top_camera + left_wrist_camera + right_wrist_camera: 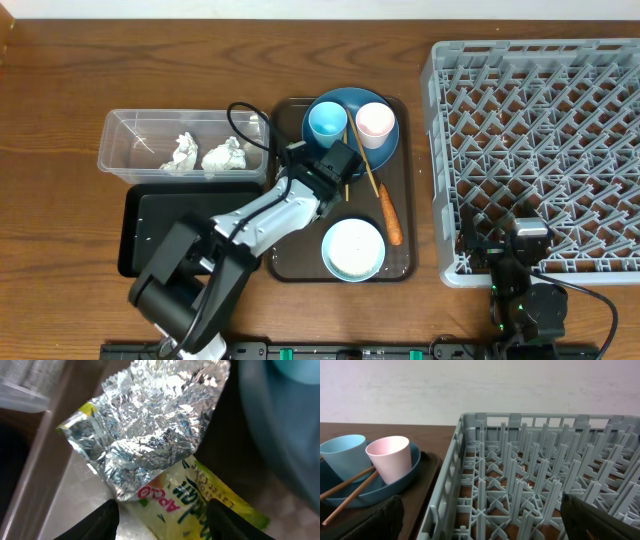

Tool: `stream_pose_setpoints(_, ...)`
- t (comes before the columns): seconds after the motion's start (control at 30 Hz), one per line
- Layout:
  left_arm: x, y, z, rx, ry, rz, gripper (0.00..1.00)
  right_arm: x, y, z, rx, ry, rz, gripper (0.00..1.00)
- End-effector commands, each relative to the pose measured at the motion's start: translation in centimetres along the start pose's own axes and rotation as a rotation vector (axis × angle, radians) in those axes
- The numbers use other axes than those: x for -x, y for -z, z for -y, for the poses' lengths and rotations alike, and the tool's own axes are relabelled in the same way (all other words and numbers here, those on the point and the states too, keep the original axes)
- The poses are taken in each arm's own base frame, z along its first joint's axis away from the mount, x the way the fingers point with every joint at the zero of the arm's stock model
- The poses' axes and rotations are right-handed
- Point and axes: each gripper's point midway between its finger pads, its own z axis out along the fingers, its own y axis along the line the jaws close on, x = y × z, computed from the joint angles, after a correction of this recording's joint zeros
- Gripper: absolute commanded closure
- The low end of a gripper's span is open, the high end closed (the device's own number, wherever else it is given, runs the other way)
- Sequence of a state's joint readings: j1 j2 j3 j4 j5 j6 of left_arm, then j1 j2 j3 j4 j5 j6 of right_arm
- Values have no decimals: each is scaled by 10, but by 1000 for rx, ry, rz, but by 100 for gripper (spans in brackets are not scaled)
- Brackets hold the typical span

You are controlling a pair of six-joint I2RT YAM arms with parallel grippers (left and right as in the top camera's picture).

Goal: Sort waste into correct bins and load items into the dishwasher rack
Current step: 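Reach the left gripper to the foil and yellow wrapper and grasp them, then carry the foil and wrapper into the clear bin and release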

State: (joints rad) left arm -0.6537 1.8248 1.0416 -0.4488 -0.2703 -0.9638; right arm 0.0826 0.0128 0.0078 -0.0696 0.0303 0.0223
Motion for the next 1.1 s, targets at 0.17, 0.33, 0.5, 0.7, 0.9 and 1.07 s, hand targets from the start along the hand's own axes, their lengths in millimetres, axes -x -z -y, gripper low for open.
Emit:
stream_pose_setpoints(0.17, -5, -14, -10, 56, -29, 3, 77, -1, 0, 0, 0, -14, -3, 1)
stream_pose_setpoints(0.33, 0, -2, -10, 40, -38, 12, 85, -1, 0, 0, 0, -14, -3, 1)
stream_pose_setpoints(0.5, 10, 21, -8, 0, -21, 37, 94, -1, 0, 0, 0, -14, -3, 1)
stream_pose_setpoints(0.7, 25, 58, -8, -66, -5, 77, 94, -1, 0, 0, 0, -14, -3, 1)
stream_pose_setpoints(0.9, 46, 104, -8, -163, -46, 159, 94, -1, 0, 0, 0, -14, -3, 1)
stream_pose_setpoints(1.07, 77, 134, -24, -219, 45, 238, 94, -1, 0, 0, 0, -14, -3, 1)
